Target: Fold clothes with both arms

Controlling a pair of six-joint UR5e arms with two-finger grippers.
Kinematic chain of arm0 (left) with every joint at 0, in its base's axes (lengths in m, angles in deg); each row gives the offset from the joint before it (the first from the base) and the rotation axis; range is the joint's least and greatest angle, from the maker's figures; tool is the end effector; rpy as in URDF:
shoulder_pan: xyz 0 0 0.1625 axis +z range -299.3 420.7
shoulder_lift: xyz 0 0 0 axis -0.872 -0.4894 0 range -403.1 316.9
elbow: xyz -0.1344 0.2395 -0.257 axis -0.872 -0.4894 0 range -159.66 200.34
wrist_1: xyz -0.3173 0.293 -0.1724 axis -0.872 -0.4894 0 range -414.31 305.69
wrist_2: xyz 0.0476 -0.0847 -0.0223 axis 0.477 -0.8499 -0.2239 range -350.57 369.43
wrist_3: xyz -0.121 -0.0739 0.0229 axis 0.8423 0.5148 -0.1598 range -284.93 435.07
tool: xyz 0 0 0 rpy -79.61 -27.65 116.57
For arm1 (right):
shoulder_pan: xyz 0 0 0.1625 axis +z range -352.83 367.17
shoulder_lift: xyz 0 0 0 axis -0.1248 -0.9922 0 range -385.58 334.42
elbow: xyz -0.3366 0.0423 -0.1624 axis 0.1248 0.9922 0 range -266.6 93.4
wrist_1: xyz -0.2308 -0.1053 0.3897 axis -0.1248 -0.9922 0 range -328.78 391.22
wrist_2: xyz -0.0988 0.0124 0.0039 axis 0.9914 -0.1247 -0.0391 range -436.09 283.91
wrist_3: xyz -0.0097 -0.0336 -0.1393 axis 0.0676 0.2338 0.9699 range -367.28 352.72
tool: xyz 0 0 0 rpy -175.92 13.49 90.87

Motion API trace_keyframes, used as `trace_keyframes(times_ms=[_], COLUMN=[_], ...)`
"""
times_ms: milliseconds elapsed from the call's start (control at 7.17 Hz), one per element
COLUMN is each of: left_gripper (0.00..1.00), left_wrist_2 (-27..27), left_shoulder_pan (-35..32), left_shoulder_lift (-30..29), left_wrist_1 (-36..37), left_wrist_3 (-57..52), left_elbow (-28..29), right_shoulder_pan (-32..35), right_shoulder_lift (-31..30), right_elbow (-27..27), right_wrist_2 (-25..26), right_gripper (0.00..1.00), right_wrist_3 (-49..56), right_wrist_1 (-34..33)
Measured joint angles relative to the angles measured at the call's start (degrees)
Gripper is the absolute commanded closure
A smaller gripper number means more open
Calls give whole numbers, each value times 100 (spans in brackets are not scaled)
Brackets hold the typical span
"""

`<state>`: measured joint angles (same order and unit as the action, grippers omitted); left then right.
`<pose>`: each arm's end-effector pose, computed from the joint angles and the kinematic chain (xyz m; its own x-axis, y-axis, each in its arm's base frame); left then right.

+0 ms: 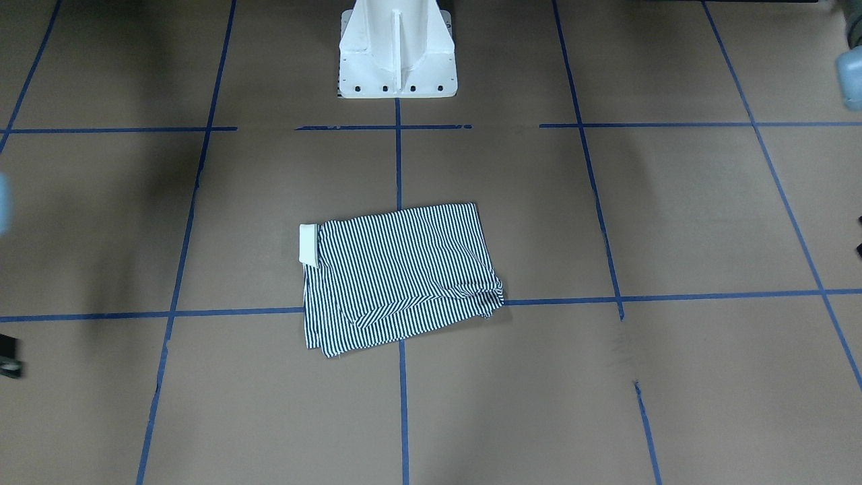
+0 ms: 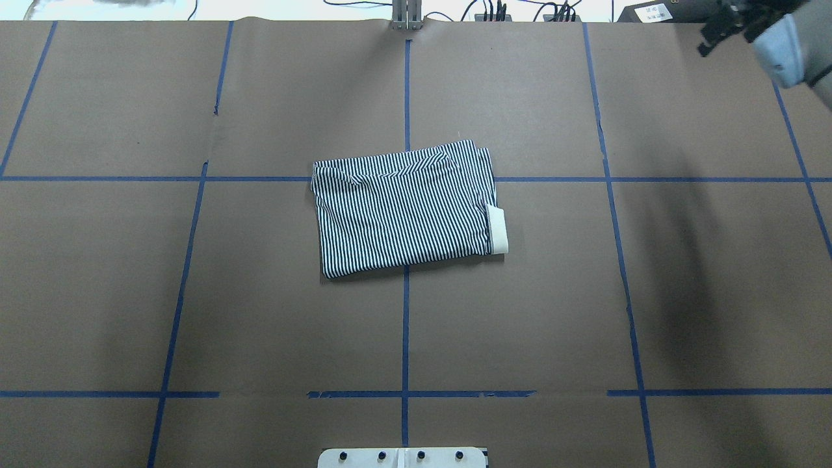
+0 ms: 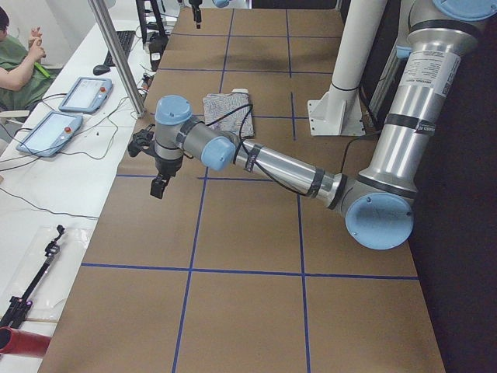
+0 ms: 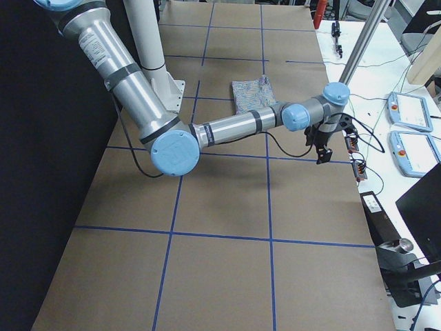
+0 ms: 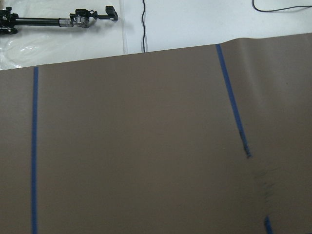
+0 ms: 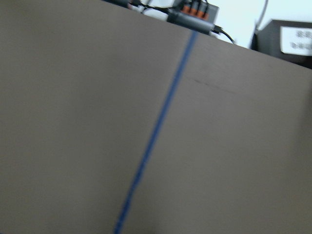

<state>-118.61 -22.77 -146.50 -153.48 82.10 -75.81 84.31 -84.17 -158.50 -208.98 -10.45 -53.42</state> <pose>0.0293 -0.6497 0.4307 0.7553 0.2744 -0.5952 -0.0074 0.9117 0.4108 -0.1339 -0.7465 0.4487 0.6765 -0.3238 0.6614 0.1738 0.9430 0.2839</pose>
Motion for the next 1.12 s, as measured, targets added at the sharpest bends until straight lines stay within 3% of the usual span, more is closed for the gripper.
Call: trace_keyframes(times_ms=[140, 419, 1116], left_gripper=[0, 0, 0], left_wrist_2=[-22, -33, 100], left_shoulder_pan=[-303, -654, -721], left_shoulder_lift=[207, 710, 1473], left_wrist_1=[355, 674, 361], left_wrist_3=[-938, -1743, -1902], left_elbow=[-120, -300, -51], right_shoulder_pan=[468, 1068, 1219], right_shoulder_lift=[-404, -1138, -2674], right_elbow=[-32, -324, -1179], right_wrist_2=[-141, -172, -238], right_gripper=[0, 0, 0], right_wrist_3=[604, 1254, 1260], right_wrist_1=[-164, -531, 441])
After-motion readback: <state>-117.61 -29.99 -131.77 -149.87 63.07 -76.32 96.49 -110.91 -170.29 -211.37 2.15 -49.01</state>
